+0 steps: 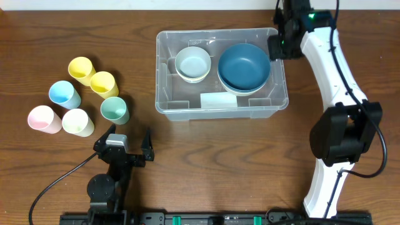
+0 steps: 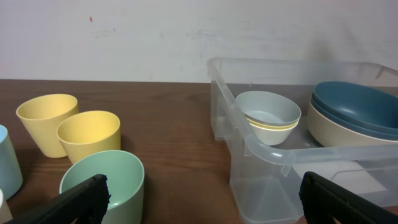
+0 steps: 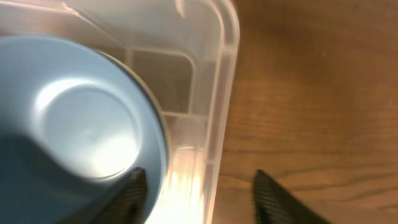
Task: Pack container
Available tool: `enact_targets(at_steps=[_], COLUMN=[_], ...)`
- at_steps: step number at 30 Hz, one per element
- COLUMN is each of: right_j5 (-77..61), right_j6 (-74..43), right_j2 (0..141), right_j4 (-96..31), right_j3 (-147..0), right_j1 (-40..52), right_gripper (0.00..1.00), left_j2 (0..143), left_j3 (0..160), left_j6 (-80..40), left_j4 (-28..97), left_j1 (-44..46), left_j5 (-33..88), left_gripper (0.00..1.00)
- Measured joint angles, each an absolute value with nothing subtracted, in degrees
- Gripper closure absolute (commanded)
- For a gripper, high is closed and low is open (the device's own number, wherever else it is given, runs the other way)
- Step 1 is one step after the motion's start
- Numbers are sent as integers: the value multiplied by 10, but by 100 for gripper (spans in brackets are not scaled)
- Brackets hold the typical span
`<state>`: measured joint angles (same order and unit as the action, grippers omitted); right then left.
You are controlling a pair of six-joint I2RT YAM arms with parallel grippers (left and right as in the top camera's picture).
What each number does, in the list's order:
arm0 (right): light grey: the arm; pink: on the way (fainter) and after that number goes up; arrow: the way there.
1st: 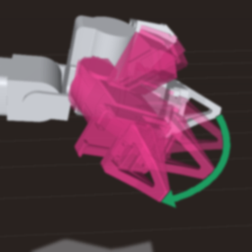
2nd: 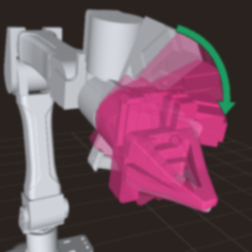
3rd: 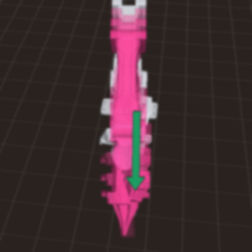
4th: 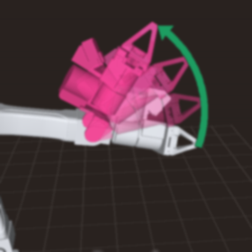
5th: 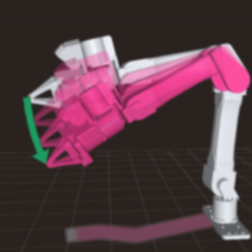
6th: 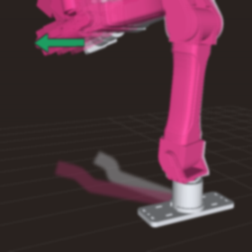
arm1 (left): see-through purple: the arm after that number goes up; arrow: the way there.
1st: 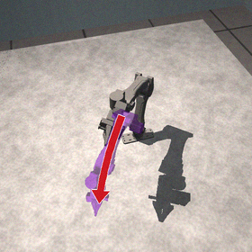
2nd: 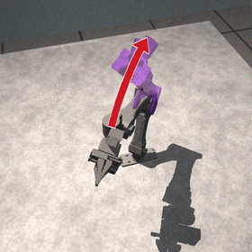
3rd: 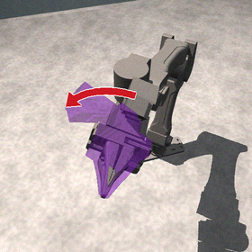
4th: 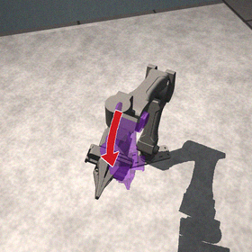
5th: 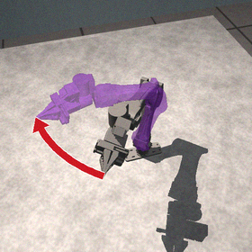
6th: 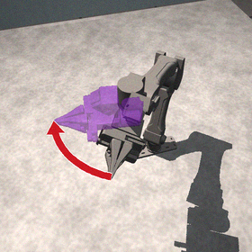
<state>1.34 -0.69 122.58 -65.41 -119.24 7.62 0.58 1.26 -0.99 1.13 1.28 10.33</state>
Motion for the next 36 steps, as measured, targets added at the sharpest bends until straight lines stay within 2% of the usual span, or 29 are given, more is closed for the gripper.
enact_targets(at_steps=[7,10,14,21,28,36], right_j5=[-24,-23,-8,8,21,22], right_j6=[-18,-46,-102,-186,-206,-209], right_j2=[1226,1226,1225,1226,1226,1226], right_j4=[-750,-784,-813,-872,-932,-941], right_j3=[-1376,-1440,-1493,-1496,-1496,-1496], right_j1=[72,58,6,-119,-179,-241], right_gripper=[15,1,1,1,1,1], left_j2=[6,6,6,6,6,6], left_j3=[13,13,13,13,13,20], left_j6=[-10,-10,-10,-10,-10,-37], left_j4=[11,11,11,11,10,23], left_j1=[13,13,13,13,13,13], left_j5=[103,103,103,103,103,113], left_gripper=[2,2,2,2,2,2])
